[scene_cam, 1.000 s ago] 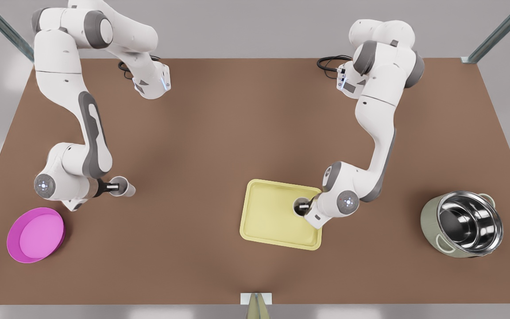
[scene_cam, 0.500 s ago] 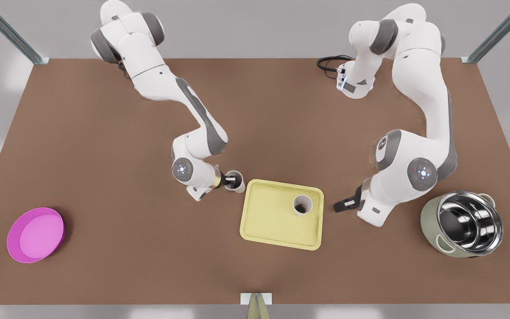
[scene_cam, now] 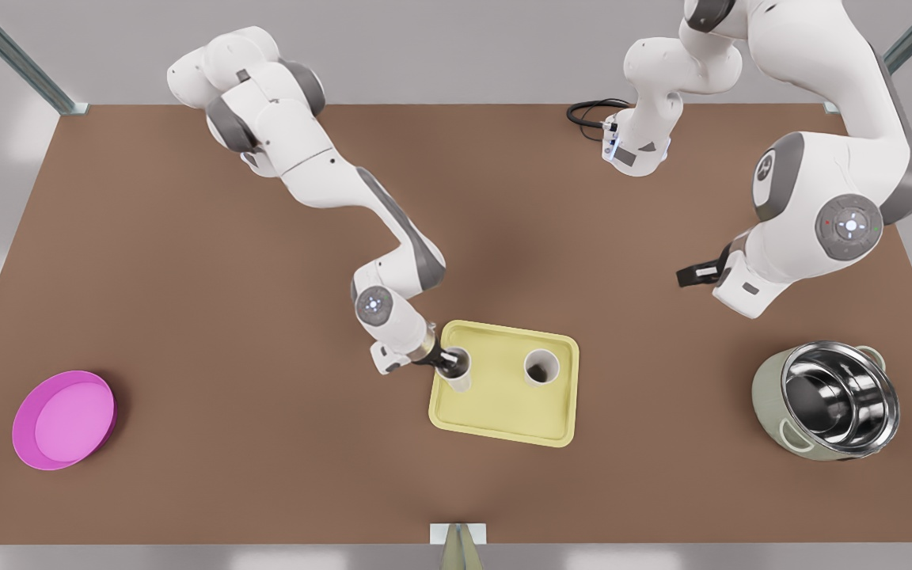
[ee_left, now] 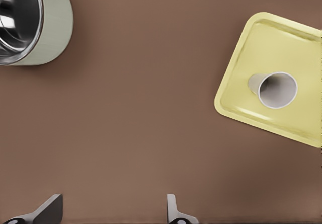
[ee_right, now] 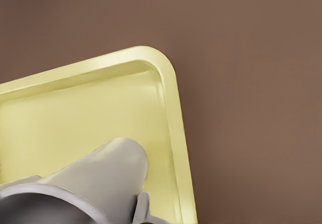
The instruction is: Use both arms to respectively pick up the white IKEA cups from the middle-left and middle-right positions, then place the white IKEA cups onto the middle-middle tray, ensuring that the cups remain upright and do not tip over
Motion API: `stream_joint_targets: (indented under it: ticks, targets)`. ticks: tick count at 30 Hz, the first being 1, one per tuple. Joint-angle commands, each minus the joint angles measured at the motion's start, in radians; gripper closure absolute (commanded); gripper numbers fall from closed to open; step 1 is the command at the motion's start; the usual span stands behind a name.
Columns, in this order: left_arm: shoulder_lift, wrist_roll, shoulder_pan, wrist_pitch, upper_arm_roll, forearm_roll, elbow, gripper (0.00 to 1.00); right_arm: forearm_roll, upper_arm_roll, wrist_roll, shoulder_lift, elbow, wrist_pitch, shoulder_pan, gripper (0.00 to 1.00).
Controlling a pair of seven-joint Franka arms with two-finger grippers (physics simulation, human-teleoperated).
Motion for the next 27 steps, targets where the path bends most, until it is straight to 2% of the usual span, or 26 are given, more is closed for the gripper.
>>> stream_joint_targets:
  ticks: [1, 3, 4, 5, 6, 23, 27]
  targets:
    - [0.000, 0.195, 0.001, -0.007, 0.000, -0.016, 0.000, 0.00, -0.005, 0.001, 0.332, 0.015, 0.019, 0.017, 0.000, 0.79]
    - [0.000, 0.195, 0.003, -0.003, 0.000, -0.016, 0.000, 0.00, -0.005, 0.002, 0.332, 0.027, 0.022, 0.017, 0.000, 0.79]
    - [0.003, 0.195, 0.003, 0.003, 0.000, -0.017, 0.000, 0.00, -0.003, 0.002, 0.330, 0.028, 0.022, 0.017, -0.001, 0.66]
    - [0.003, 0.195, 0.003, 0.003, 0.000, -0.017, -0.001, 0.00, -0.005, 0.002, 0.327, 0.027, 0.018, 0.017, -0.003, 0.30]
    - [0.009, 0.195, 0.004, 0.003, 0.000, -0.014, -0.001, 0.00, -0.005, 0.002, 0.327, 0.028, 0.012, 0.017, -0.003, 0.00]
    - [0.016, 0.193, 0.017, 0.001, -0.001, -0.017, -0.001, 0.00, -0.006, 0.002, 0.327, 0.002, 0.016, -0.015, -0.006, 0.00]
    - [0.016, 0.192, 0.014, 0.001, -0.001, -0.014, 0.000, 0.00, 0.005, 0.004, 0.327, -0.042, 0.021, -0.094, -0.023, 0.00]
